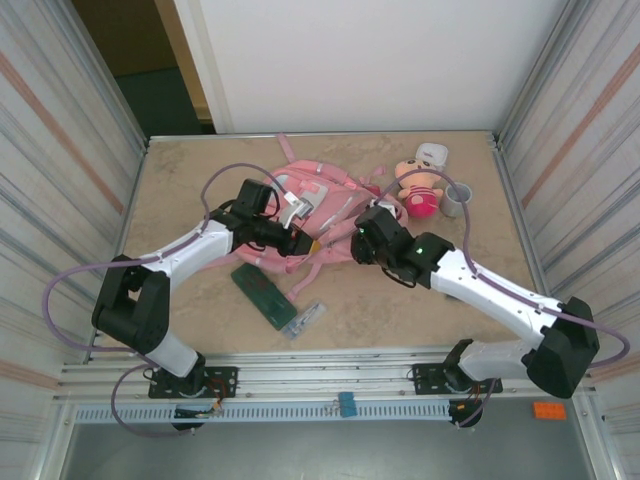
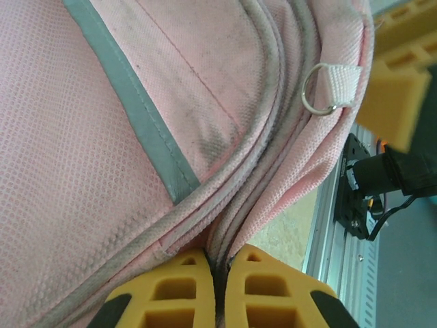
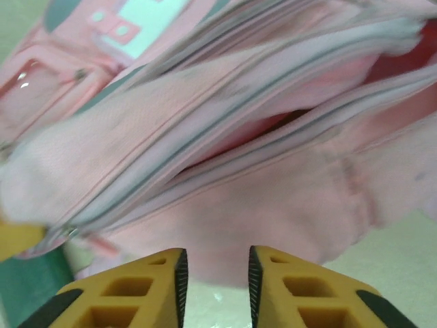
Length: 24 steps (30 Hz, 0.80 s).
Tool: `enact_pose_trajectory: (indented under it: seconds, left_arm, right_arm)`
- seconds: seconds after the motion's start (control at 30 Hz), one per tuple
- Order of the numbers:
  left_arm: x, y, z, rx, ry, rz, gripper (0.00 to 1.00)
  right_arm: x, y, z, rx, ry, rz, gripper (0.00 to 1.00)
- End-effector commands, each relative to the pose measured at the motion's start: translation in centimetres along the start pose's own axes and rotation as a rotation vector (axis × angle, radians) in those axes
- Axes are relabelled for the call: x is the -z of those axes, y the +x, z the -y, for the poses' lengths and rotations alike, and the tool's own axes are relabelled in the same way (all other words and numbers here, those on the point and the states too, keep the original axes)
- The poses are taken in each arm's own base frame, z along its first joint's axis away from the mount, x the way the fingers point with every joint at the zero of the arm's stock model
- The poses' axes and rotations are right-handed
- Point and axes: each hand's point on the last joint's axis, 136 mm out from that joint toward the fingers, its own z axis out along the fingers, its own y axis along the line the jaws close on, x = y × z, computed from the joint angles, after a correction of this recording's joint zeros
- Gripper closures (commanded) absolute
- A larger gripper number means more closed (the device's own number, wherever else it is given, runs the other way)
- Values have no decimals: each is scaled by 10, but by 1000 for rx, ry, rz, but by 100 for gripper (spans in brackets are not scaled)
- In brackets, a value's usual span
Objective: Pack books, pencil case, and school supplies into a backpack
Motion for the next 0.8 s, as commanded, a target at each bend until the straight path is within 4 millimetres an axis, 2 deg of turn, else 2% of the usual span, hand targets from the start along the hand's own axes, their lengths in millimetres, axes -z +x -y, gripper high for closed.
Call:
enact_pose_trajectory:
  seconds: [0.0, 0.13, 0.3, 0.47, 0.67, 0.7, 0.77]
  left_arm:
    - [14, -25, 26, 74, 101, 72, 100]
    - [13, -27, 27, 158, 121, 48, 100]
    - [13, -30, 32, 189, 154, 27, 100]
    - [13, -34, 35, 193, 186, 28, 100]
    - [11, -29, 35, 196, 195, 11, 100]
    - [12, -29, 36, 194, 195, 10, 100]
    - [12, -27, 35, 193, 192, 8, 100]
  right_arm:
    - [6, 7, -30, -21, -119, -3, 56]
    - [-2, 9, -48, -45, -119, 15, 51]
    - [-23, 10, -57, -58, -71, -12, 53]
    - [-38, 6, -55, -40, -4, -4, 55]
    - [-37, -13, -43, -6, 78, 65, 54]
    - [-37, -15, -40, -2, 87, 70, 56]
    - [-37, -19, -34, -1, 98, 67, 67]
